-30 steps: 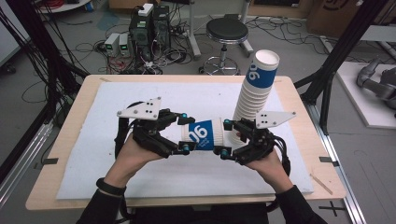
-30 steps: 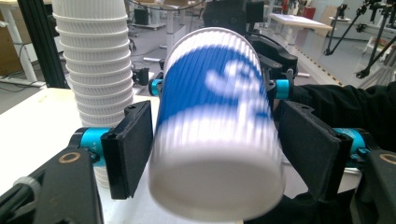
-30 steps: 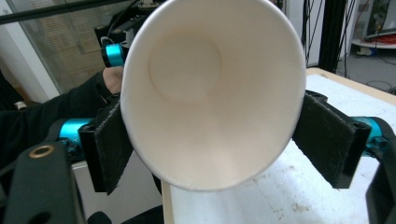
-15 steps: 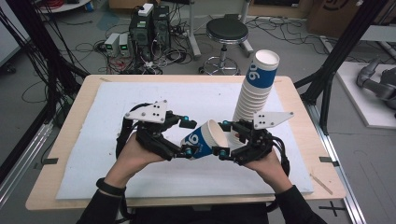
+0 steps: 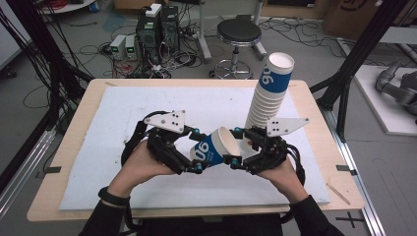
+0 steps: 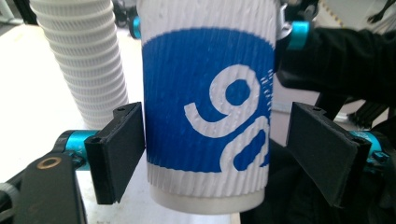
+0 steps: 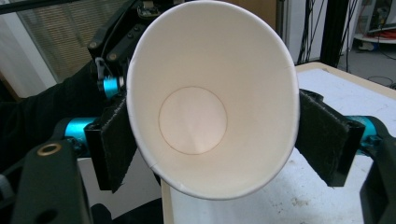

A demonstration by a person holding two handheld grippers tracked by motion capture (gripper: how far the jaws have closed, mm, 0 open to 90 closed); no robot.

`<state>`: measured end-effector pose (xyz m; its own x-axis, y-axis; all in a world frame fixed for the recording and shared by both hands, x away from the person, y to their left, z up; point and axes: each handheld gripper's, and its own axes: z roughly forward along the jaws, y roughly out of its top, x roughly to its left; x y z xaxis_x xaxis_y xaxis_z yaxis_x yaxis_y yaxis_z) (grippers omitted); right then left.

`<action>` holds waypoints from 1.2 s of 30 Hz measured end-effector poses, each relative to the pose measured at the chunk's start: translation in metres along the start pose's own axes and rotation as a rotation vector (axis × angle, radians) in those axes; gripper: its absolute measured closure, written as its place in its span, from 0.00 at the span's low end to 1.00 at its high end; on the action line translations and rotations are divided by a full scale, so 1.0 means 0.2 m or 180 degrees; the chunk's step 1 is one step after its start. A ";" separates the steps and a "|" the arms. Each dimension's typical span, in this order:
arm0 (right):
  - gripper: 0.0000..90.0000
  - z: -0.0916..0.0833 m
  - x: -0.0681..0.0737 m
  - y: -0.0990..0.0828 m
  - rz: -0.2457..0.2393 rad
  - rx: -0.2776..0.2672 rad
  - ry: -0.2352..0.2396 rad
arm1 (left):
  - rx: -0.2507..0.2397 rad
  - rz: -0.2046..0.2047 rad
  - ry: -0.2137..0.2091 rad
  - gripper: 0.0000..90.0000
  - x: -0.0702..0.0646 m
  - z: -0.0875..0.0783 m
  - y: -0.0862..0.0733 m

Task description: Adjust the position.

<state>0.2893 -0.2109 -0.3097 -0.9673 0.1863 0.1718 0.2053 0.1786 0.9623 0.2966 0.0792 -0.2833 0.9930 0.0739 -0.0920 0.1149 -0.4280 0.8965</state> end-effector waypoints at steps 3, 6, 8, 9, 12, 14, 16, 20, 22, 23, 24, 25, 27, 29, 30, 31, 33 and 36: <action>0.23 0.01 0.00 0.00 -0.0010 0.0019 -0.0002 | 0.0086 0.0010 0.0011 0.22 0.00 0.03 0.00; 0.23 0.02 0.01 0.00 -0.0035 0.0067 -0.0009 | 0.0128 0.0002 0.0034 0.28 0.00 0.04 0.00; 0.23 0.02 0.01 0.00 -0.0037 0.0070 0.0008 | 0.0127 0.0000 0.0025 0.29 0.00 0.04 0.00; 0.23 0.02 0.01 0.00 -0.0045 0.0066 -0.0005 | 0.0123 -0.0001 0.0024 0.30 0.00 0.04 0.00; 0.23 0.02 0.01 0.00 -0.0052 0.0056 -0.0009 | 0.0112 0.0017 0.0020 0.30 0.01 0.04 0.00; 0.23 0.02 0.01 0.00 -0.0061 0.0055 -0.0006 | 0.0105 0.0022 0.0012 0.31 0.01 0.04 -0.01; 0.23 0.02 0.01 0.00 -0.0062 0.0054 -0.0007 | 0.0086 0.0018 0.0006 0.31 0.01 0.04 -0.01; 0.23 0.02 0.01 0.00 -0.0060 0.0017 -0.0017 | 0.0035 0.0036 -0.0007 0.31 0.01 0.03 -0.01; 0.22 0.02 0.02 0.01 -0.0046 -0.0015 -0.0018 | -0.0027 0.0038 -0.0026 0.31 0.02 0.03 -0.01; 0.22 0.02 0.02 0.01 -0.0046 -0.0015 -0.0018 | -0.0027 0.0038 -0.0026 0.31 0.02 0.03 -0.01; 0.21 0.01 0.02 0.01 -0.0068 -0.0038 -0.0024 | -0.0074 0.0024 -0.0052 0.31 0.02 0.02 -0.01; 0.21 0.01 0.02 0.01 -0.0068 -0.0038 -0.0024 | -0.0074 0.0024 -0.0052 0.31 0.02 0.02 -0.01; 0.21 0.01 0.02 0.01 -0.0068 -0.0079 -0.0019 | -0.0121 0.0029 -0.0059 0.31 0.02 0.02 -0.01; 0.20 0.01 0.02 0.01 -0.0071 -0.0111 -0.0025 | -0.0179 0.0027 -0.0050 0.31 0.02 0.00 -0.01; 0.18 0.00 0.02 0.01 -0.0058 -0.0140 -0.0031 | -0.0209 0.0023 -0.0043 0.31 0.02 0.00 -0.01; 0.18 0.00 0.02 0.01 -0.0058 -0.0140 -0.0031 | -0.0243 0.0012 -0.0031 0.31 0.02 -0.01 -0.02; 0.18 -0.01 0.02 0.01 -0.0009 -0.0158 -0.0032 | -0.0364 -0.0008 -0.0026 0.31 0.03 -0.03 -0.02; 0.17 0.00 0.02 0.01 0.0024 -0.0196 -0.0025 | -0.0555 -0.0030 -0.0016 0.31 0.03 -0.05 -0.03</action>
<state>0.2859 -0.2098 -0.3065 -0.9646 0.1950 0.1776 0.2027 0.1174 0.9722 0.3025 0.0913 -0.2839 0.9921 0.0726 -0.1025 0.1182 -0.2646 0.9571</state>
